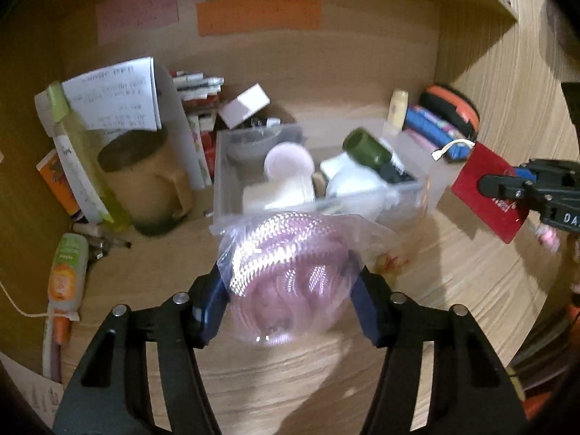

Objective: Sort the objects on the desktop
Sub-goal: 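Carry the rope bag into the box with the left tool while the right tool carries the pouch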

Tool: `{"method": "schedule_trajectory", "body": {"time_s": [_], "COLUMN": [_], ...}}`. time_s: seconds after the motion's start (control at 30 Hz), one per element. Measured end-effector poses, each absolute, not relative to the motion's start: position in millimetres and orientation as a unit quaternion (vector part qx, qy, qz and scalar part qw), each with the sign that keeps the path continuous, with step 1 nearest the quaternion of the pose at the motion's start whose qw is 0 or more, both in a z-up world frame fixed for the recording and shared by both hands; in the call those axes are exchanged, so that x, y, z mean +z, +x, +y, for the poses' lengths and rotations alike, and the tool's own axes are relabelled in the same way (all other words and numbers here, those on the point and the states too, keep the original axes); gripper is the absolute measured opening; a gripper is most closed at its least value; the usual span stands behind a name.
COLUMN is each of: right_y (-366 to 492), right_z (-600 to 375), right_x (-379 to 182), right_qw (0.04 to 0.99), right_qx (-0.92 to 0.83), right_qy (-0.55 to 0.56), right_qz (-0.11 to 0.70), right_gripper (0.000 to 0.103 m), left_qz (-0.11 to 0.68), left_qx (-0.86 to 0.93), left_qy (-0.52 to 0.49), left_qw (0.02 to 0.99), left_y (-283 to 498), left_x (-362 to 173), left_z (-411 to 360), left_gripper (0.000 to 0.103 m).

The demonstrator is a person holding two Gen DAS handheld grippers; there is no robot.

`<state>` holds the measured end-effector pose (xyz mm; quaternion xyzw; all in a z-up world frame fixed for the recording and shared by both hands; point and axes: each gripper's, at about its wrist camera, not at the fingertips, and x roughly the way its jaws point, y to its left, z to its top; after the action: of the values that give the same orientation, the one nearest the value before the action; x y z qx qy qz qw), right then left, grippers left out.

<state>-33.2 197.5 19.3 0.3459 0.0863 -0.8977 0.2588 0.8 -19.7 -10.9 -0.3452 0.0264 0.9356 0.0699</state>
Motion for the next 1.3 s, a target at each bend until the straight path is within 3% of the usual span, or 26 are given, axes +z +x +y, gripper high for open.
{"method": "schedule_trajectory", "body": {"time_s": [0.63,1.3], "right_y": [-78.9,-146.3], "right_z": [183.6,166.0], "right_x": [53.6,5.4], "right_qw": [0.269,0.199], "right_qx": [-0.912,-0.905], "right_qy": [0.305,0.356], "right_qz": [0.049,0.119], "right_gripper": [0.018,0.018], "left_qz": [-0.033,-0.021], "left_qx": [0.96,0.937], "left_qy": [-0.266,-0.331], "left_qw": [0.084,0.109], "left_y": [-23.0,-133.4], "left_x": [49.4,28.0], "left_z": [-18.1,25.4], "left_gripper": [0.059,0.058]}}
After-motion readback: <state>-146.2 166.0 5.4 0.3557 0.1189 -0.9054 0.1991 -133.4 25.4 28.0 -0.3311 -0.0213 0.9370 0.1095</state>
